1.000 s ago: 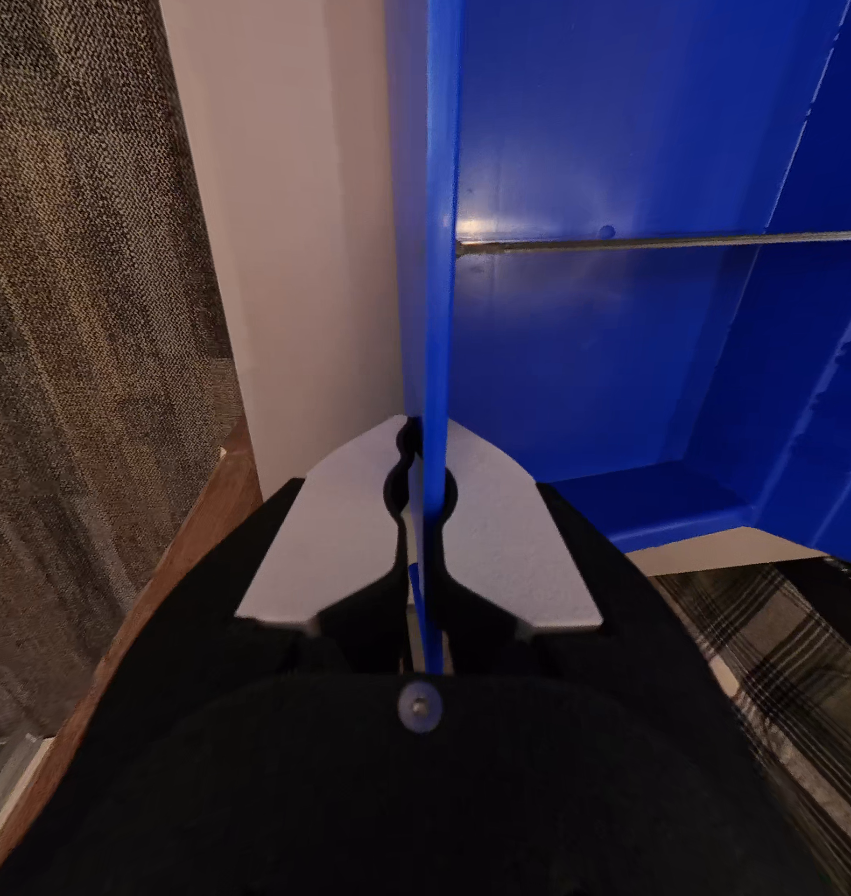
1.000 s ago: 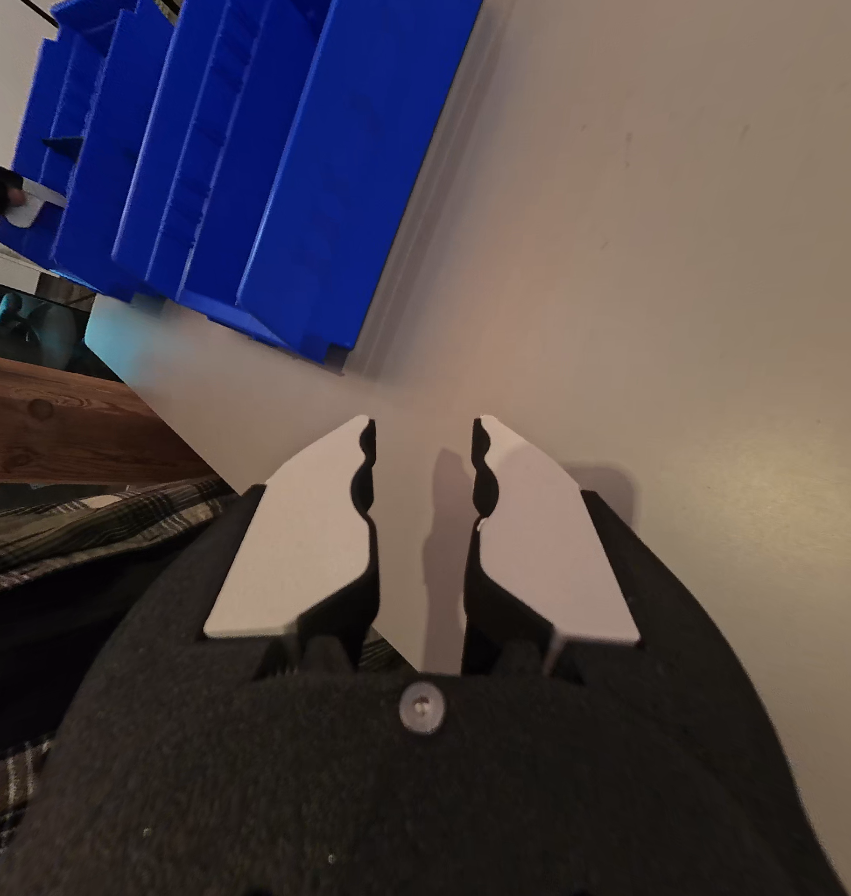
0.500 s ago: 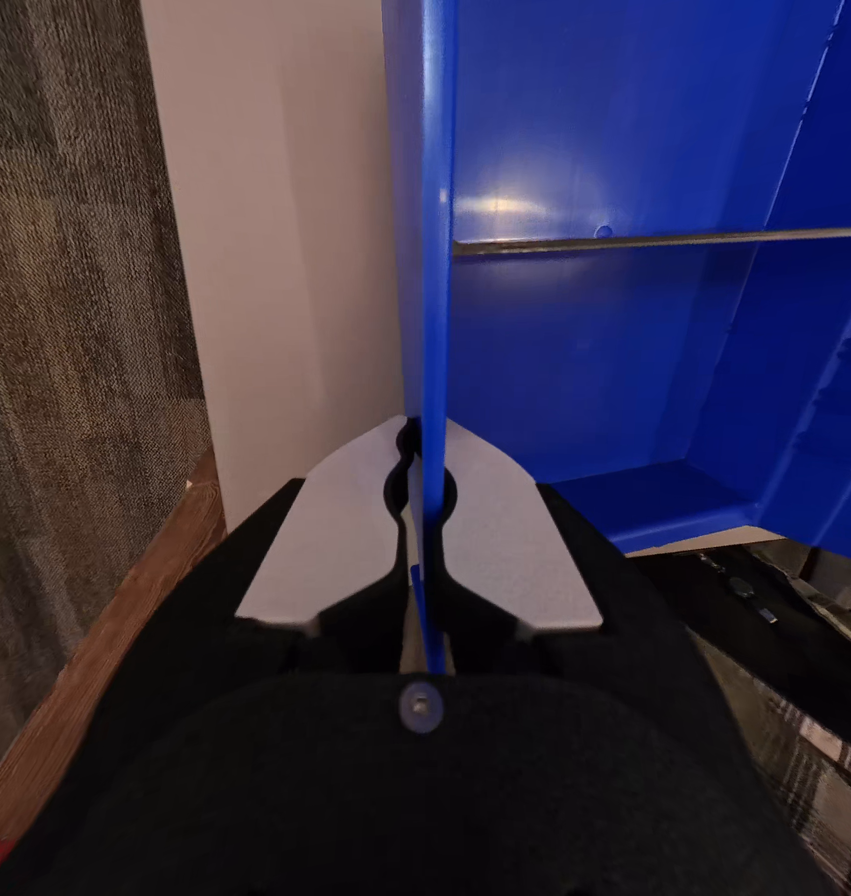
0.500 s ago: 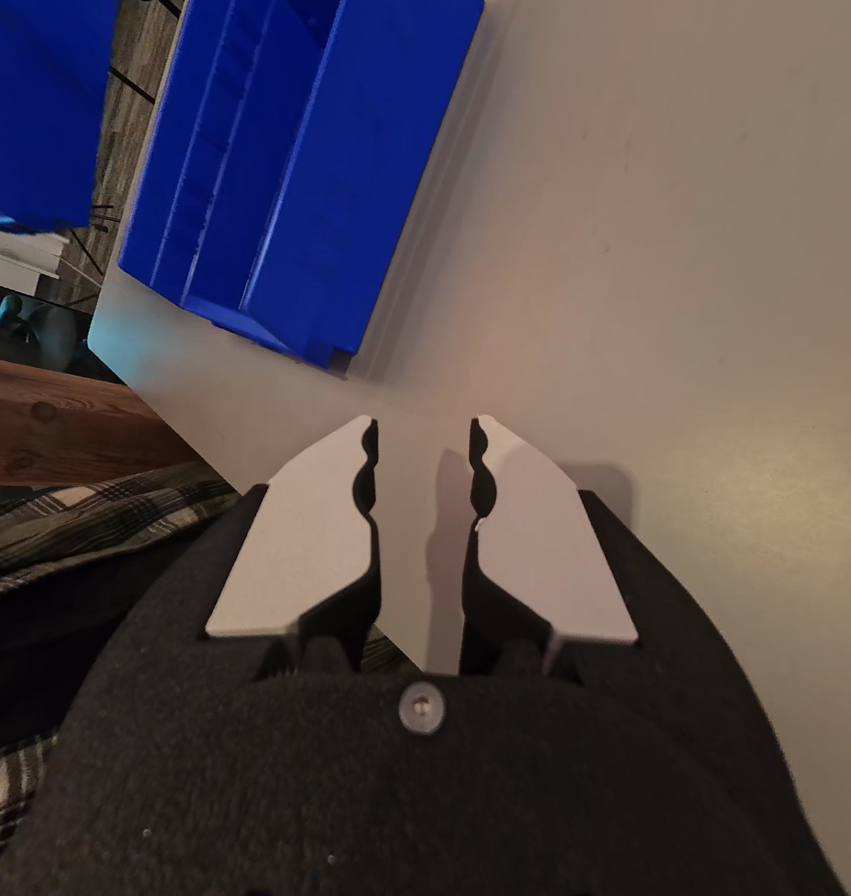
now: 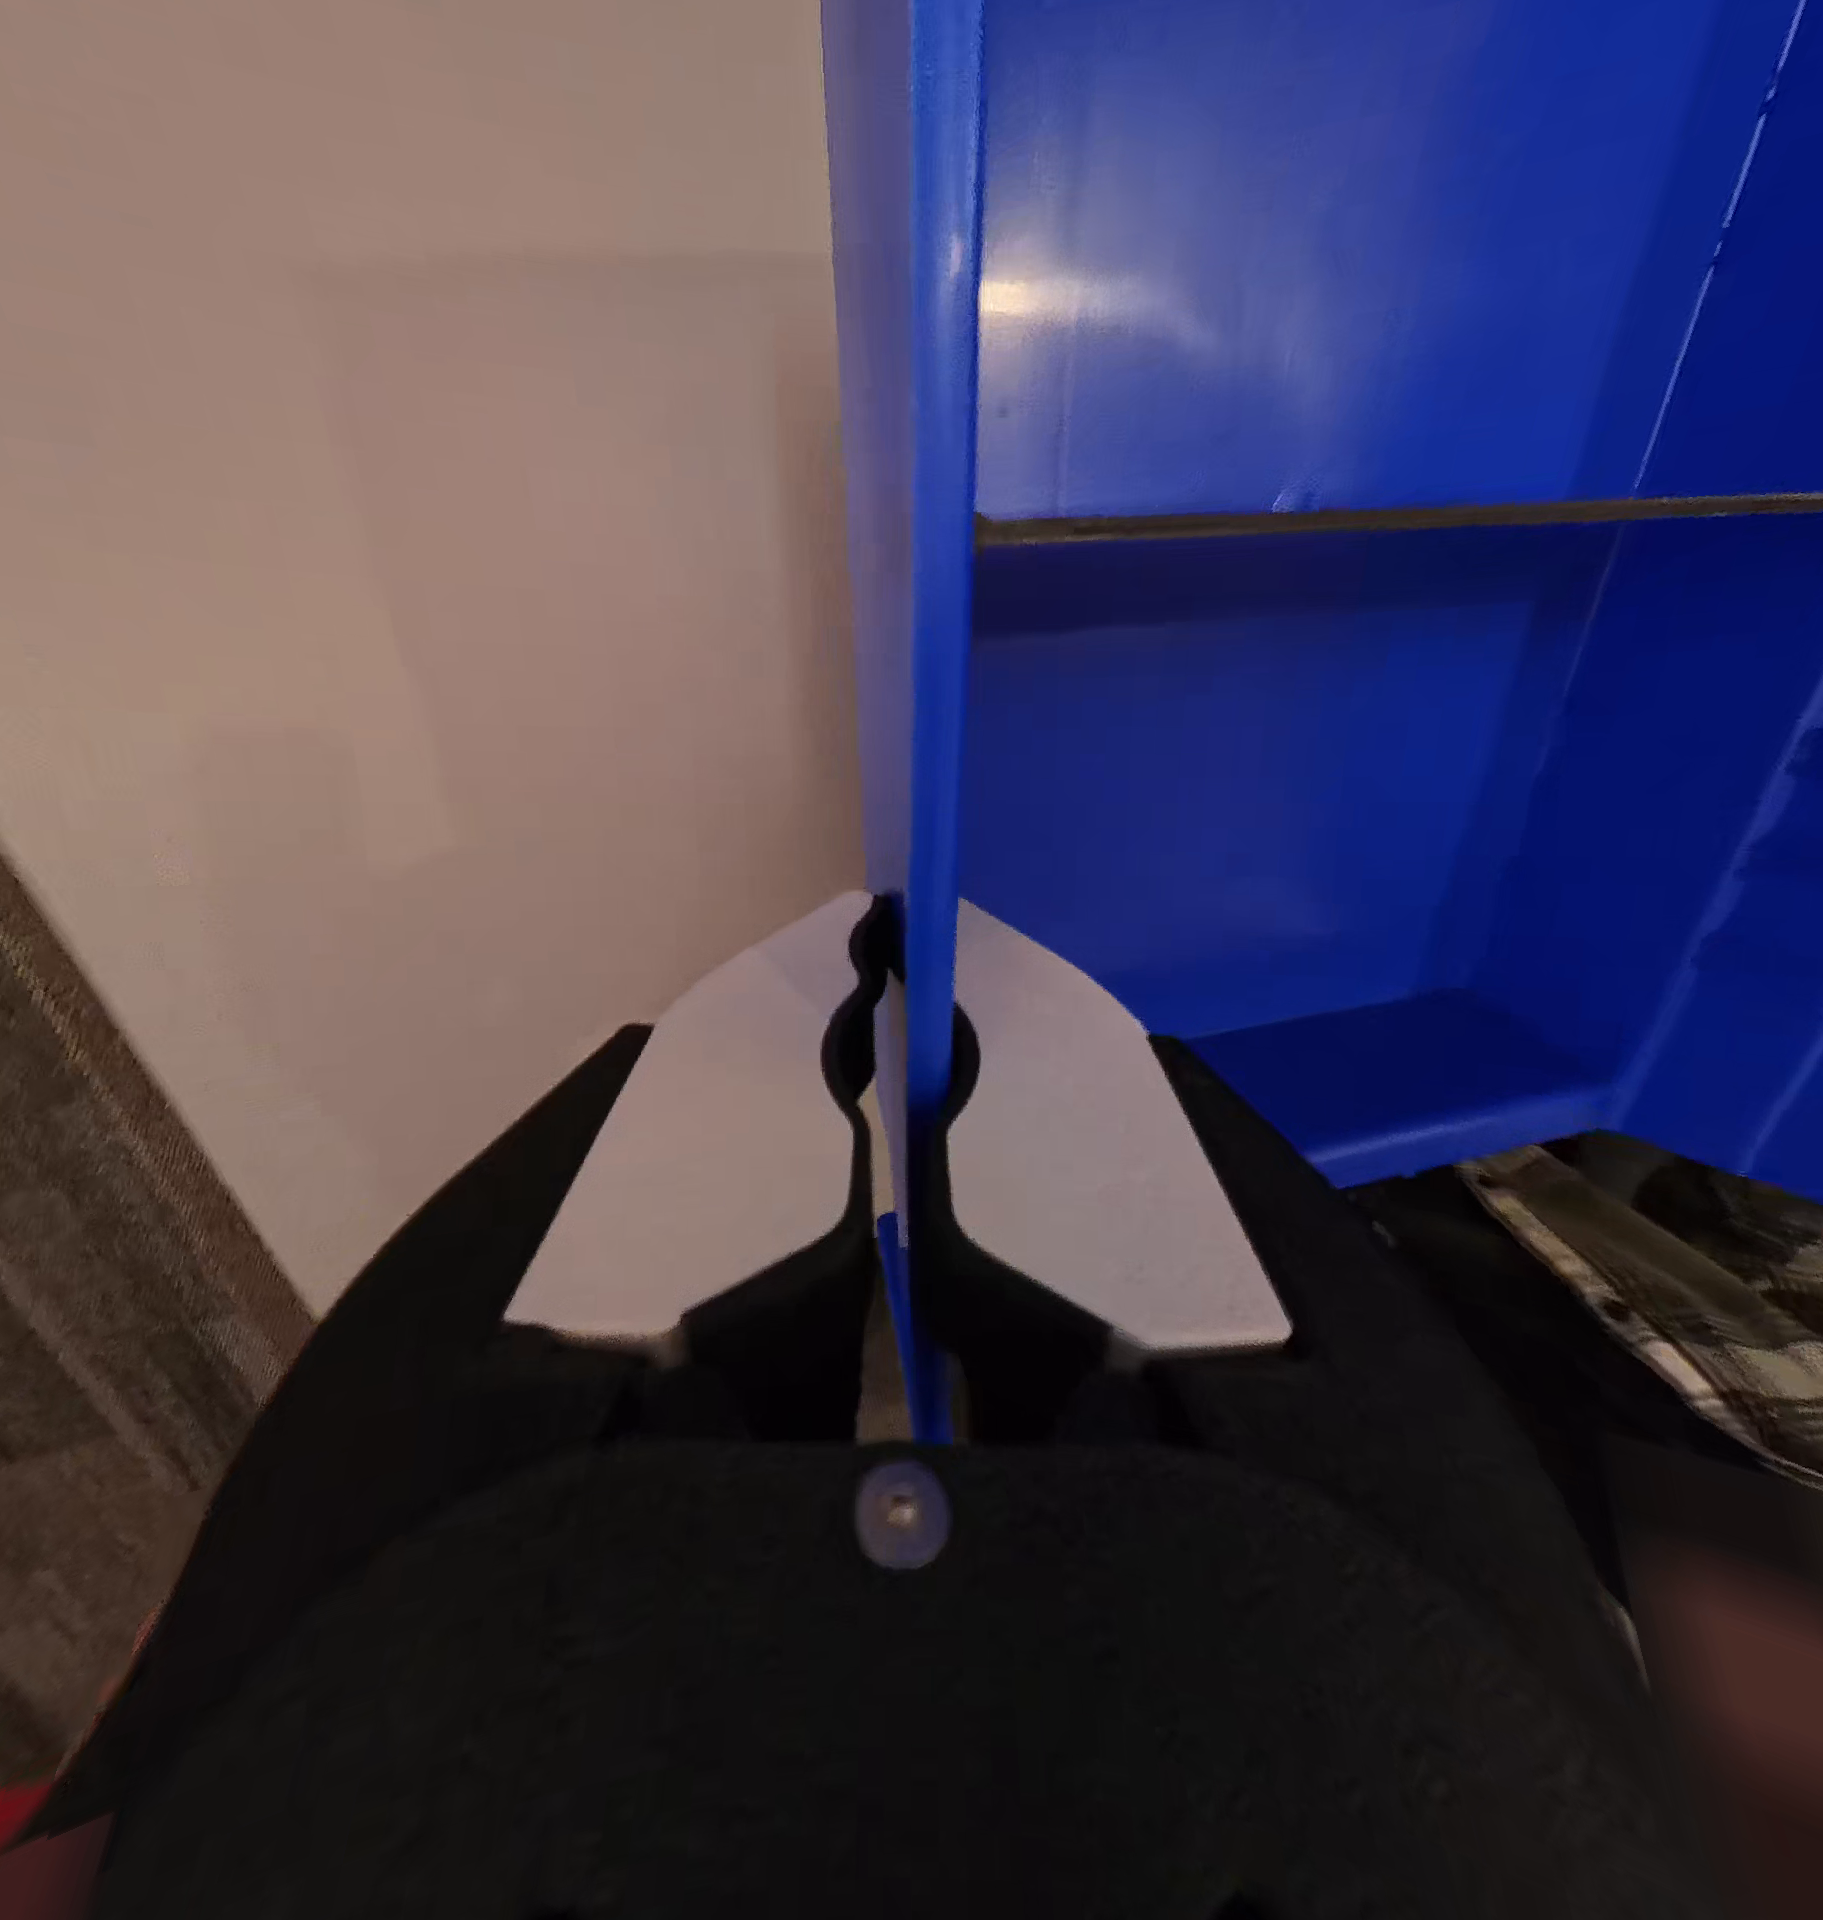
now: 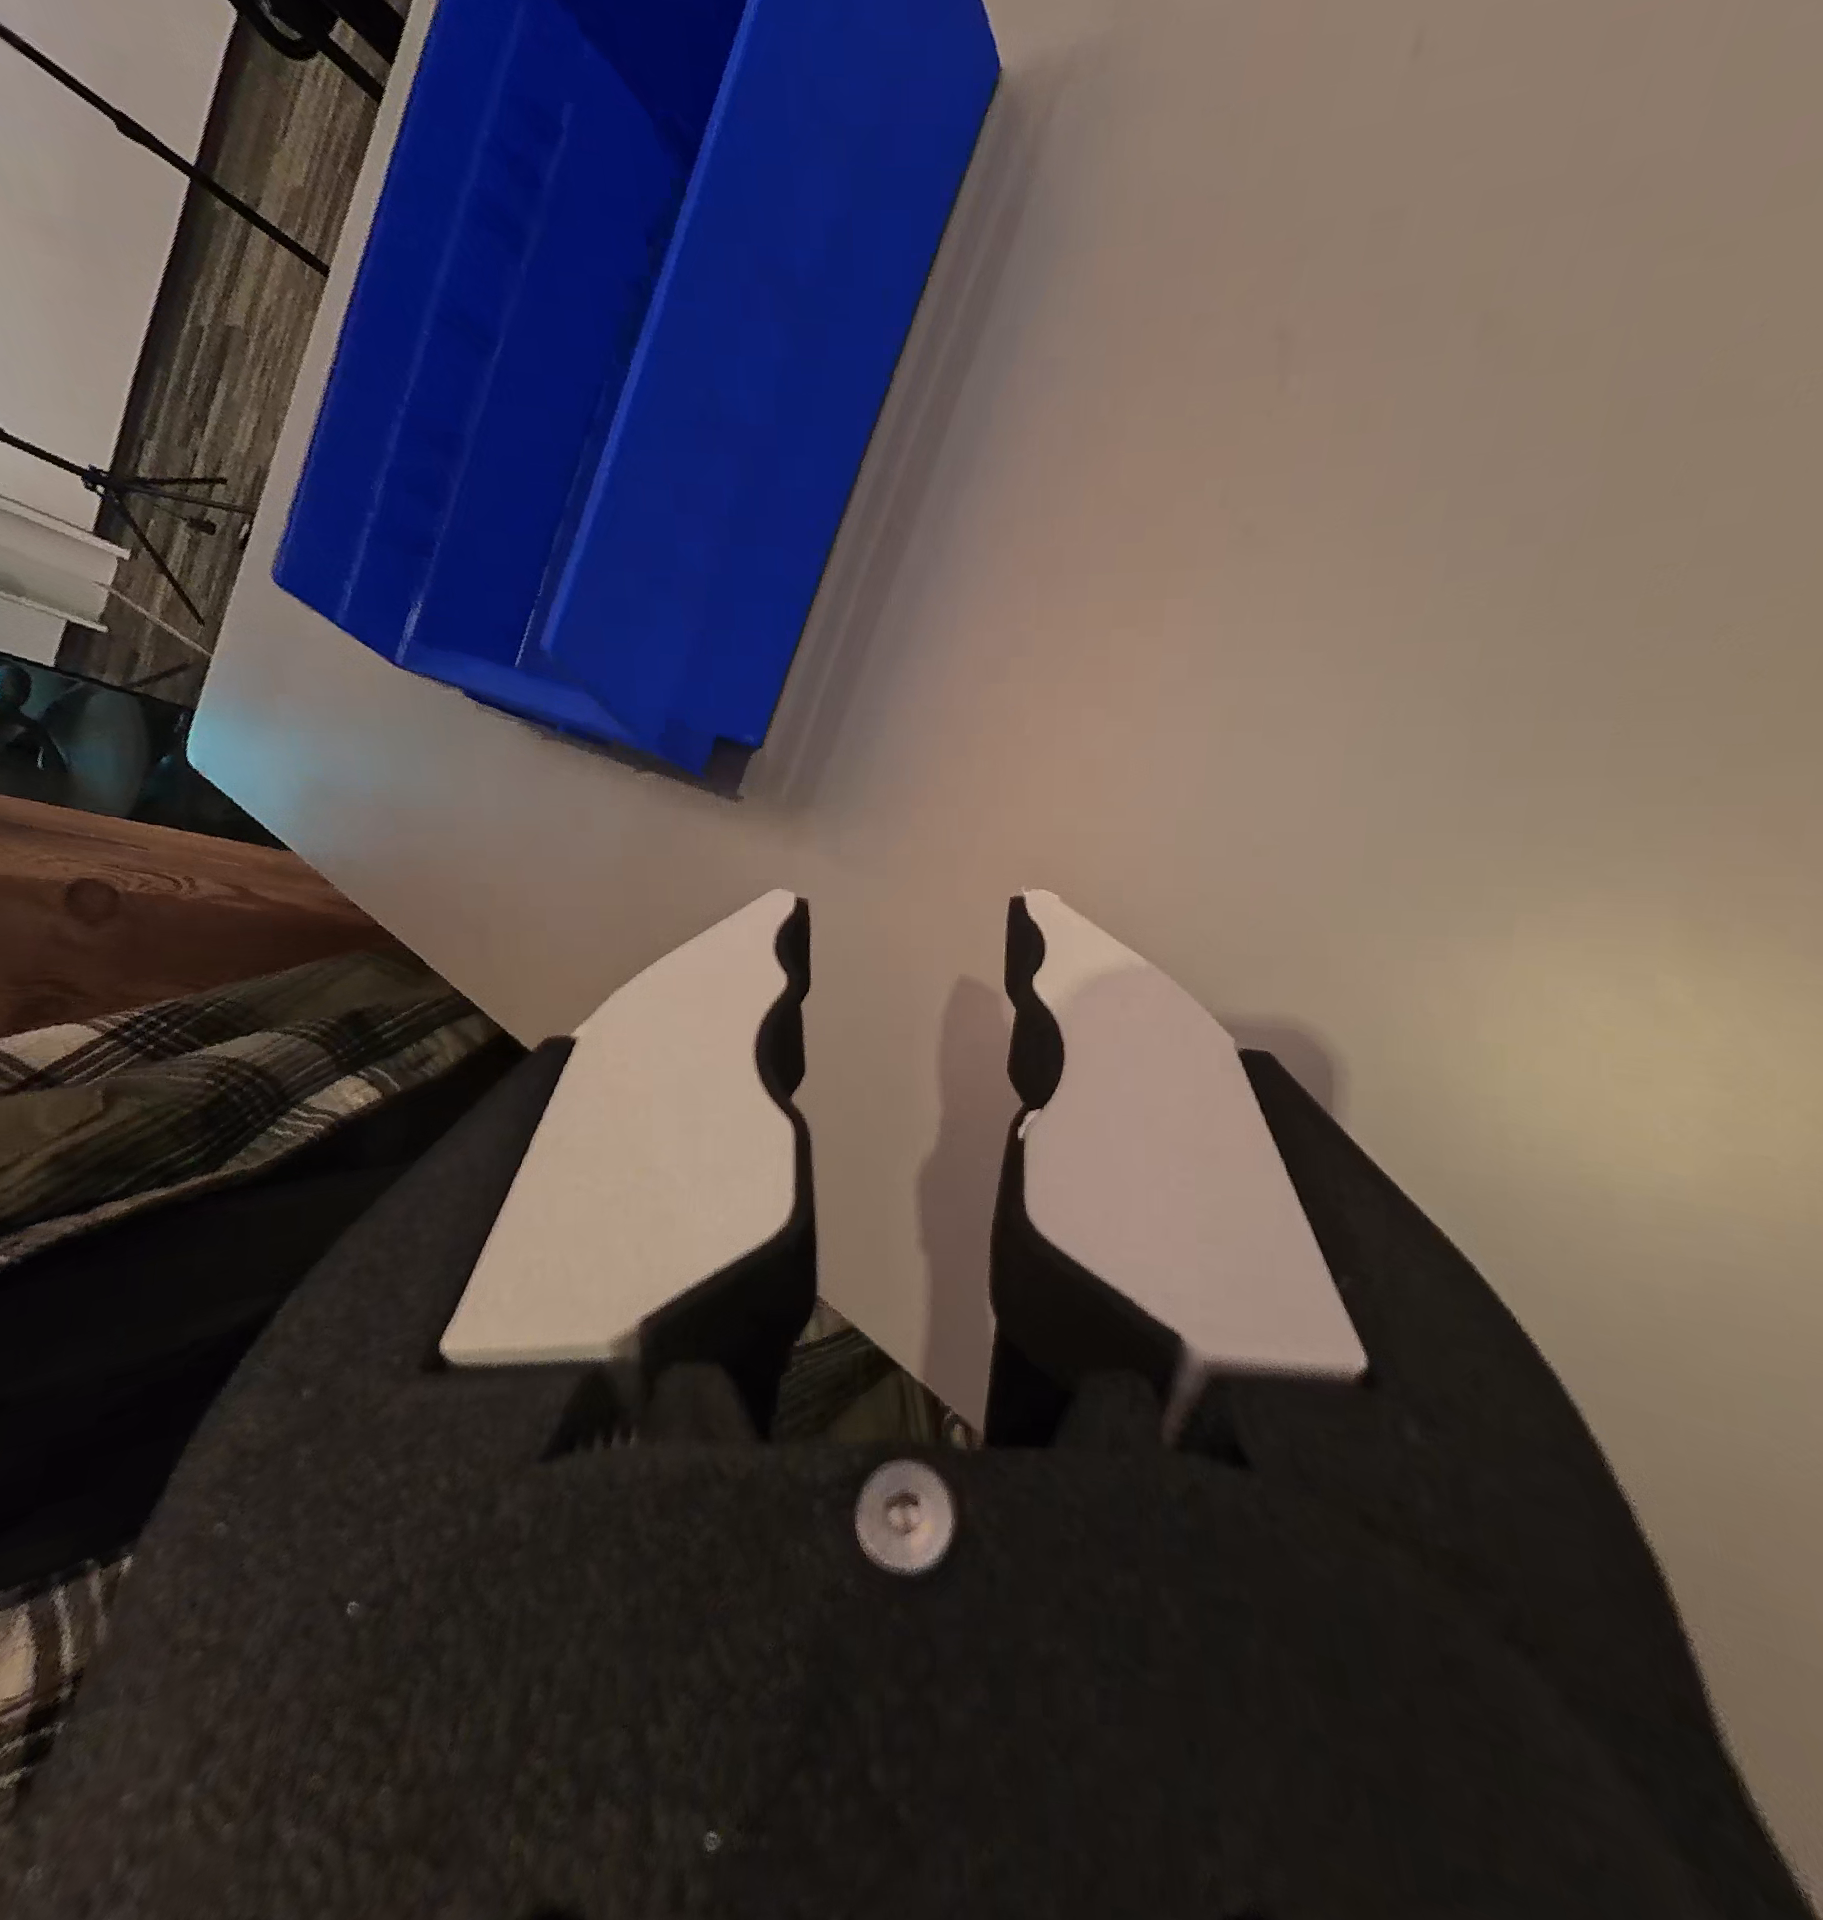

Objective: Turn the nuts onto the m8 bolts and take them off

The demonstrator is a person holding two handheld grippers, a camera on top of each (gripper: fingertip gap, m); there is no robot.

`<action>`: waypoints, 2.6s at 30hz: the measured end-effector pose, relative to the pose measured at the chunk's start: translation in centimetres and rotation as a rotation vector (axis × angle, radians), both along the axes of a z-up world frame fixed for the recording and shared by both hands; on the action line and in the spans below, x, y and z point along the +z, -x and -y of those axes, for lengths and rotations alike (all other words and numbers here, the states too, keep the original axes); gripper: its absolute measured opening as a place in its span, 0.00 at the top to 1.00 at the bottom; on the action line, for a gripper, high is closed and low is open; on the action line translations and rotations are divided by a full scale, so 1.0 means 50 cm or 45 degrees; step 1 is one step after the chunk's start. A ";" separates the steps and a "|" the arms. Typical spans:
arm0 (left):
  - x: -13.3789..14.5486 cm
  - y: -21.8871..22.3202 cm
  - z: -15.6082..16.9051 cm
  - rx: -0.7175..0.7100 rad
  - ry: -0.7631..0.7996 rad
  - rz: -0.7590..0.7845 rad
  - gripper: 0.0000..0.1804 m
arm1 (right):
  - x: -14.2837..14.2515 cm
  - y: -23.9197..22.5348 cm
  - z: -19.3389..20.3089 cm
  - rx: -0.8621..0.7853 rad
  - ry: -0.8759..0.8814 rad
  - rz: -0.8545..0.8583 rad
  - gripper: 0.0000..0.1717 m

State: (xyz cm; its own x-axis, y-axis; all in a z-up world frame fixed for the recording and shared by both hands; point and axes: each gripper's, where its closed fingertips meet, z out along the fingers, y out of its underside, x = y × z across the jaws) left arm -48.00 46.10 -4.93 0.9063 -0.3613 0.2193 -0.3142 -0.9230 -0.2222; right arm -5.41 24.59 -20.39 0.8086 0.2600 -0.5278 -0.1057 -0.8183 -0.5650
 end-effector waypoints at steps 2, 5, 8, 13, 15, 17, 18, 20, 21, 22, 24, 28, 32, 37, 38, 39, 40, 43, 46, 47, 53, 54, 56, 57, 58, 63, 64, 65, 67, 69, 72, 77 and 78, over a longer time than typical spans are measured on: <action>0.008 -0.089 -0.001 -0.068 -0.007 0.043 0.98 | 0.002 -0.009 0.008 -0.013 0.001 -0.001 0.79; 0.011 -0.231 0.006 -0.172 -0.009 0.118 0.98 | 0.009 -0.026 0.019 -0.043 -0.011 -0.007 0.79; 0.009 -0.362 0.013 -0.254 -0.017 0.184 0.98 | 0.013 -0.042 0.034 -0.068 -0.016 -0.003 0.79; -0.027 -0.512 0.028 -0.283 -0.015 0.199 0.97 | 0.019 -0.073 0.064 -0.119 -0.026 0.006 0.79; -0.055 -0.554 0.038 -0.277 0.003 0.190 0.97 | 0.020 -0.087 0.076 -0.143 -0.031 0.006 0.79; -0.083 -0.589 0.046 -0.266 0.011 0.179 0.97 | 0.019 -0.101 0.087 -0.163 -0.032 0.006 0.79; -0.097 -0.605 0.050 -0.263 0.014 0.173 0.97 | 0.018 -0.108 0.092 -0.172 -0.032 0.004 0.79; -0.120 -0.636 0.061 -0.259 0.030 0.164 0.97 | 0.015 -0.119 0.100 -0.189 -0.027 0.000 0.79; -0.130 -0.652 0.068 -0.260 0.042 0.162 0.97 | 0.014 -0.124 0.104 -0.195 -0.026 -0.003 0.80; -0.138 -0.668 0.073 -0.260 0.051 0.167 0.97 | 0.013 -0.129 0.107 -0.201 -0.026 -0.004 0.80; -0.157 -0.697 0.083 -0.258 0.072 0.183 0.97 | 0.013 -0.136 0.112 -0.209 -0.028 -0.003 0.80; -0.204 -0.735 0.098 -0.243 0.123 0.202 0.97 | 0.016 -0.147 0.119 -0.222 -0.034 -0.001 0.80; -0.262 -0.737 0.101 -0.229 0.140 0.140 0.97 | 0.017 -0.157 0.125 -0.234 -0.036 0.001 0.80; -0.318 -0.727 0.106 -0.210 0.172 0.078 0.97 | 0.017 -0.160 0.123 -0.236 -0.036 0.003 0.80; -0.328 -0.726 0.108 -0.210 0.181 0.068 0.97 | 0.016 -0.158 0.121 -0.232 -0.033 0.002 0.80; -0.337 -0.727 0.112 -0.212 0.191 0.057 0.97 | 0.015 -0.156 0.119 -0.226 -0.031 0.003 0.80; -0.346 -0.727 0.115 -0.217 0.199 0.045 0.96 | 0.015 -0.156 0.117 -0.223 -0.026 0.009 0.80; -0.369 -0.730 0.126 -0.238 0.219 0.012 0.96 | 0.016 -0.153 0.110 -0.216 -0.024 0.021 0.80; -0.389 -0.731 0.137 -0.259 0.240 -0.007 0.94 | 0.018 -0.152 0.107 -0.214 -0.026 0.034 0.79; -0.395 -0.731 0.139 -0.265 0.241 -0.007 0.94 | 0.019 -0.151 0.106 -0.210 -0.024 0.036 0.79; -0.390 -0.748 0.149 -0.282 0.283 0.148 0.90 | 0.023 -0.144 0.097 -0.195 -0.028 0.053 0.78; -0.385 -0.749 0.147 -0.287 0.278 0.173 0.88 | 0.025 -0.142 0.096 -0.191 -0.031 0.054 0.78; -0.370 -0.750 0.141 -0.294 0.252 0.228 0.85 | 0.029 -0.140 0.093 -0.190 -0.038 0.060 0.78; -0.359 -0.749 0.134 -0.294 0.233 0.259 0.85 | 0.031 -0.139 0.093 -0.188 -0.040 0.060 0.78; -0.343 -0.747 0.127 -0.294 0.211 0.294 0.83 | 0.032 -0.137 0.092 -0.186 -0.040 0.062 0.78; -0.242 -0.691 0.085 -0.286 0.077 0.452 0.75 | 0.037 -0.132 0.090 -0.176 -0.044 0.073 0.77; -0.224 -0.669 0.078 -0.275 0.064 0.476 0.73 | 0.037 -0.131 0.089 -0.174 -0.045 0.075 0.77; -0.210 -0.642 0.070 -0.259 0.048 0.489 0.70 | 0.036 -0.129 0.088 -0.170 -0.044 0.074 0.77; -0.191 -0.574 0.046 -0.212 -0.007 0.476 0.62 | 0.035 -0.127 0.085 -0.164 -0.045 0.072 0.77; -0.184 -0.497 0.021 -0.157 -0.077 0.443 0.55 | 0.033 -0.124 0.082 -0.155 -0.044 0.069 0.77; -0.202 -0.376 -0.006 -0.078 -0.146 0.337 0.43 | 0.027 -0.122 0.076 -0.148 -0.039 0.065 0.76; -0.297 -0.220 -0.021 0.049 -0.106 0.131 0.32 | 0.024 -0.117 0.065 -0.134 -0.034 0.070 0.76; -0.319 -0.206 -0.017 0.068 -0.066 0.118 0.31 | 0.025 -0.115 0.063 -0.131 -0.035 0.074 0.76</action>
